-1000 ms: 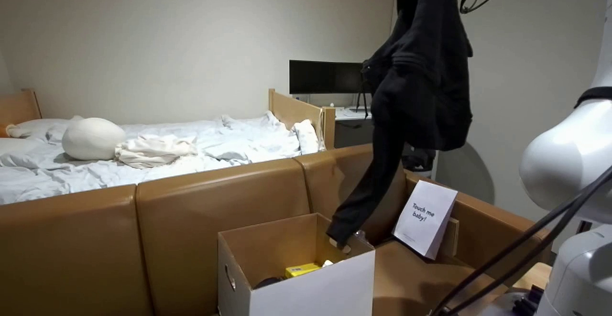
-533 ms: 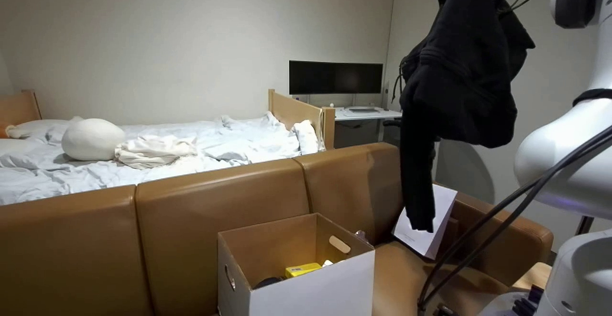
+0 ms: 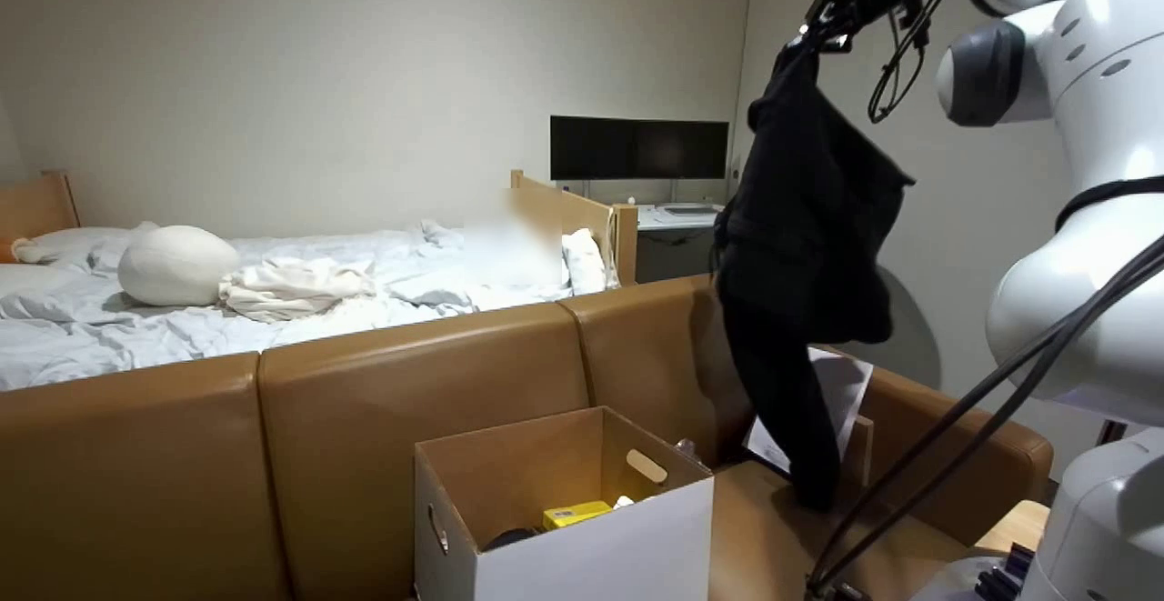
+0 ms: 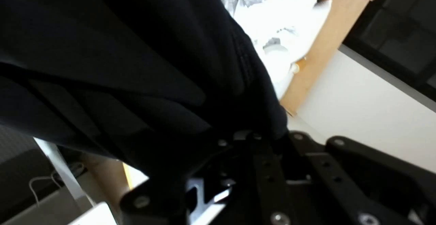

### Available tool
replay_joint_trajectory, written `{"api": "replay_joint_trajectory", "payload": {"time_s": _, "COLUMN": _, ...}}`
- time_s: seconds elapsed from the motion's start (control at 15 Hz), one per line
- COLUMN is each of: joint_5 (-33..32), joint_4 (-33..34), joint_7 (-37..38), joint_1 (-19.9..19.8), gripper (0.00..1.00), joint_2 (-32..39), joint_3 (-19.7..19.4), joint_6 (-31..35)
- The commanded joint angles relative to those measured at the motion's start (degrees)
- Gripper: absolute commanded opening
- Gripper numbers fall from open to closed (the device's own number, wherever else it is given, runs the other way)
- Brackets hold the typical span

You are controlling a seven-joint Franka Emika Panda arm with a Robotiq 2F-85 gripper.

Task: Remove the black cloth from the white box and put it on the couch

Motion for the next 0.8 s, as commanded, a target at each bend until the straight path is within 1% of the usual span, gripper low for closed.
{"api": "replay_joint_trajectory", "payload": {"time_s": 0.0, "joint_5": -11.83, "joint_4": 2.44, "joint_7": 2.82, "joint_1": 0.62, "gripper": 0.02, "joint_2": 5.56, "joint_3": 6.07, "joint_6": -3.13}}
{"api": "replay_joint_trajectory", "payload": {"time_s": 0.07, "joint_5": -14.49, "joint_4": 2.33, "joint_7": 4.07, "joint_1": 0.64, "gripper": 0.02, "joint_2": 6.88, "joint_3": 7.81, "joint_6": -3.44}}
{"api": "replay_joint_trajectory", "payload": {"time_s": 0.13, "joint_5": -16.97, "joint_4": 2.88, "joint_7": 5.45, "joint_1": 0.69, "gripper": 0.16, "joint_2": 8.11, "joint_3": 8.98, "joint_6": -2.50}}
{"api": "replay_joint_trajectory", "payload": {"time_s": 0.2, "joint_5": -19.04, "joint_4": 3.47, "joint_7": 6.64, "joint_1": 0.48, "gripper": 0.33, "joint_2": 9.29, "joint_3": 10.17, "joint_6": -1.99}}
{"api": "replay_joint_trajectory", "payload": {"time_s": 0.27, "joint_5": -22.29, "joint_4": 4.67, "joint_7": 7.95, "joint_1": 0.69, "gripper": 0.37, "joint_2": 10.36, "joint_3": 9.94, "joint_6": -0.15}}
{"api": "replay_joint_trajectory", "payload": {"time_s": 0.33, "joint_5": -24.94, "joint_4": 5.41, "joint_7": 9.30, "joint_1": 0.38, "gripper": 0.44, "joint_2": 11.12, "joint_3": 10.25, "joint_6": 0.68}}
{"api": "replay_joint_trajectory", "payload": {"time_s": 0.47, "joint_5": -31.19, "joint_4": 6.83, "joint_7": 11.55, "joint_1": -0.29, "gripper": 0.57, "joint_2": 12.00, "joint_3": 10.69, "joint_6": 0.12}}
{"api": "replay_joint_trajectory", "payload": {"time_s": 0.6, "joint_5": -35.12, "joint_4": 7.69, "joint_7": 13.14, "joint_1": -0.09, "gripper": 0.70, "joint_2": 12.86, "joint_3": 13.32, "joint_6": -1.52}}
{"api": "replay_joint_trajectory", "payload": {"time_s": 0.73, "joint_5": -37.68, "joint_4": 8.62, "joint_7": 12.23, "joint_1": 1.18, "gripper": 0.82, "joint_2": 13.65, "joint_3": 16.61, "joint_6": -3.94}}
